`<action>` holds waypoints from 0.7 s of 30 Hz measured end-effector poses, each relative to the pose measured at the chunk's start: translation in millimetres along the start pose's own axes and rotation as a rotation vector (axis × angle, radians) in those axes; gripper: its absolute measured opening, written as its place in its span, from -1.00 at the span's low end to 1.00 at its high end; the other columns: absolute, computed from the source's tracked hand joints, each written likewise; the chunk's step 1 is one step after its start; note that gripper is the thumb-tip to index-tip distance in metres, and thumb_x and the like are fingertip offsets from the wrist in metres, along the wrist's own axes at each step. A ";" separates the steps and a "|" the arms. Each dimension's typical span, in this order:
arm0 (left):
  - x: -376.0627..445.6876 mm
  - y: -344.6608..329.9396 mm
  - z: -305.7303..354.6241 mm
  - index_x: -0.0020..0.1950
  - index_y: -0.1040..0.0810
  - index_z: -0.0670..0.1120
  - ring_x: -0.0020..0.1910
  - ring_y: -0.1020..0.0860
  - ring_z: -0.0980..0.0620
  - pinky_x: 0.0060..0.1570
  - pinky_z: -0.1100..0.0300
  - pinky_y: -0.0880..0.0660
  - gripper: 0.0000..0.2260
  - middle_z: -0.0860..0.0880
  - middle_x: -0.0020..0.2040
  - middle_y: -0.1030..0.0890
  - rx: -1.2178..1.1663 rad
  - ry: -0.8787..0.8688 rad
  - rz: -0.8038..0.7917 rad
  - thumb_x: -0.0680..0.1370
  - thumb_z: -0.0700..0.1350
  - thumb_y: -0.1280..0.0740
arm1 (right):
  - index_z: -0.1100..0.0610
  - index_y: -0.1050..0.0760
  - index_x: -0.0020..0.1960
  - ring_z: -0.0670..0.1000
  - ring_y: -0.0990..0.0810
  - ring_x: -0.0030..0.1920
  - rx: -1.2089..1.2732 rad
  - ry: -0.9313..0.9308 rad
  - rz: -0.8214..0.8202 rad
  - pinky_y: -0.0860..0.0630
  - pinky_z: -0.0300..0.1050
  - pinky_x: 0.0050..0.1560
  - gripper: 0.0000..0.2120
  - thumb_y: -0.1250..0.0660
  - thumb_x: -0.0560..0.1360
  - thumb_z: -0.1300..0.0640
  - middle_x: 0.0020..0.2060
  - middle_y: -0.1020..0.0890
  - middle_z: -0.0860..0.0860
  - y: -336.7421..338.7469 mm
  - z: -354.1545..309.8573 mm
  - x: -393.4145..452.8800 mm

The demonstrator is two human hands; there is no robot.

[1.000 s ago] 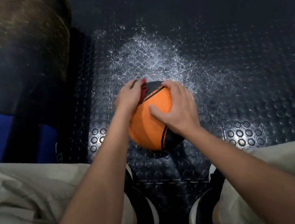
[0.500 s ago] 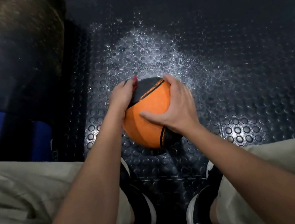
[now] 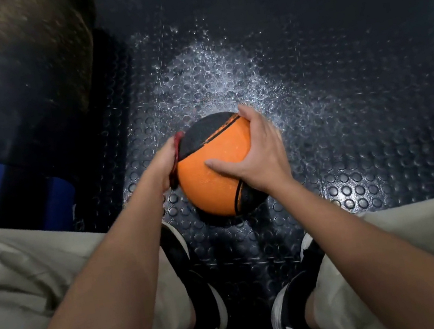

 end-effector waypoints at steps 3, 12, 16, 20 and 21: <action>2.7 -2.3 -22.4 0.03 -0.65 -0.07 -0.15 -0.69 -0.16 -0.19 0.03 -0.66 -0.49 -0.16 -0.12 -0.70 -0.131 0.054 0.056 0.62 0.29 -0.10 | -0.08 -0.24 0.49 -0.07 -0.36 0.39 -0.005 -0.004 0.041 -0.24 0.07 0.50 0.00 -0.35 0.21 -0.58 0.39 -0.39 -0.13 1.8 5.6 -1.7; -21.1 -62.0 77.8 0.26 -0.59 0.18 0.10 -0.50 0.09 0.09 0.13 -0.38 -0.71 0.18 0.12 -0.57 0.544 -0.601 0.156 0.65 0.16 -0.17 | -0.27 -0.36 0.42 0.01 -0.38 0.34 0.093 -0.310 0.215 -0.29 0.11 0.41 -0.24 -0.29 0.31 -0.57 0.24 -0.38 -0.10 8.1 39.9 6.5; -1.4 -40.5 43.4 0.09 -0.58 0.16 0.07 -0.62 -0.07 0.15 -0.08 -0.55 -0.65 0.01 0.05 -0.66 0.263 -0.425 0.122 0.61 0.31 -0.09 | -0.31 -0.35 0.41 0.03 -0.35 0.36 0.165 -0.362 0.194 -0.36 0.17 0.37 -0.21 -0.27 0.26 -0.60 0.31 -0.36 -0.12 9.4 47.6 7.7; 5.4 -25.5 -5.2 0.14 -0.56 -0.03 -0.01 -0.66 -0.22 -0.05 -0.06 -0.63 -0.54 -0.20 -0.03 -0.68 -0.053 -0.108 0.056 0.68 0.25 -0.02 | -0.32 -0.33 0.41 -0.03 -0.34 0.33 0.138 -0.311 0.158 -0.40 0.17 0.33 -0.23 -0.28 0.28 -0.59 0.30 -0.36 -0.15 7.7 42.0 10.8; 4.9 -26.1 -5.2 0.19 -0.56 -0.04 0.05 -0.66 -0.25 0.02 -0.13 -0.63 -0.54 -0.23 0.05 -0.68 -0.075 -0.096 0.075 0.67 0.25 -0.04 | -0.31 -0.34 0.41 -0.05 -0.32 0.31 0.117 -0.295 0.163 -0.39 0.16 0.34 -0.24 -0.28 0.29 -0.59 0.27 -0.36 -0.15 6.8 40.0 9.2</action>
Point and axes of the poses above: each hand's wrist, its own x-axis towards the middle knuckle, its own y-axis out of the back of the hand, z = x × y, the point moved 5 cm from there along x, towards the middle knuckle
